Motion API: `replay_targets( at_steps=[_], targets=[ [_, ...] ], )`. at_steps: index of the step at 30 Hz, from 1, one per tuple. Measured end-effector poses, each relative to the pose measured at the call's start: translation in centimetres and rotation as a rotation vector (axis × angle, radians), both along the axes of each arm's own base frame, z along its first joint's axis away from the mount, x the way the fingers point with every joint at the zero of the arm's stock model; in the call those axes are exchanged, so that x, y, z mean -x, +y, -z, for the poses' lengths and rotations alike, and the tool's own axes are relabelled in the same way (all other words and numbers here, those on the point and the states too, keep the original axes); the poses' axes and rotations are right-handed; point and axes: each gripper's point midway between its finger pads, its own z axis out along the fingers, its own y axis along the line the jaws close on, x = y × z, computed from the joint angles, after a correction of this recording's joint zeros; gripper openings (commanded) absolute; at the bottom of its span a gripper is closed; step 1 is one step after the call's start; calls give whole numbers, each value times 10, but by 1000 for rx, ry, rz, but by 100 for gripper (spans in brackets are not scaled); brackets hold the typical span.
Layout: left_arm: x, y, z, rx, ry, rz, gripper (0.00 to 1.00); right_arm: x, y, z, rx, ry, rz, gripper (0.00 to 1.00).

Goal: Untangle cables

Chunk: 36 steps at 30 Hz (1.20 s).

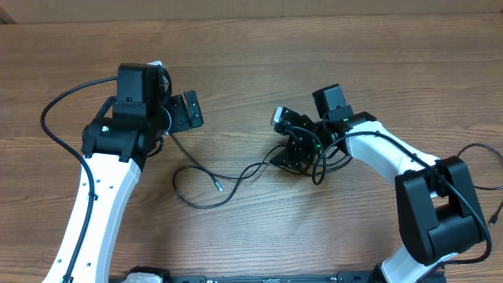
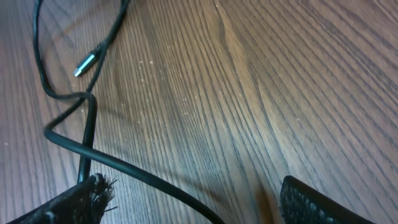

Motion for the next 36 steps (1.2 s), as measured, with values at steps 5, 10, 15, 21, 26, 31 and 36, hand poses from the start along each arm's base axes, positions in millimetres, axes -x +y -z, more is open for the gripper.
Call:
replay_targets(
  at_steps=[5,10,15,21,26,31,36],
  targets=[
    [0,0,0,0,0,0,100,8,15,-2,-14,-12,-45,82],
    [0,0,0,0,0,0,100,13,22,-2,-15,-13,-65,75],
    [0,0,0,0,0,0,100,12,21,-2,-14,-12,-64,70],
    [0,0,0,0,0,0,100,11,20,-1,-5,-16,-59,66],
    [0,0,0,0,0,1,100,12,20,10,6,5,-61,32],
    [0,0,0,0,0,0,100,14,17,23,28,34,-57,4],
    [0,0,0,0,0,0,100,12,15,25,42,30,-50,4]
  ],
)
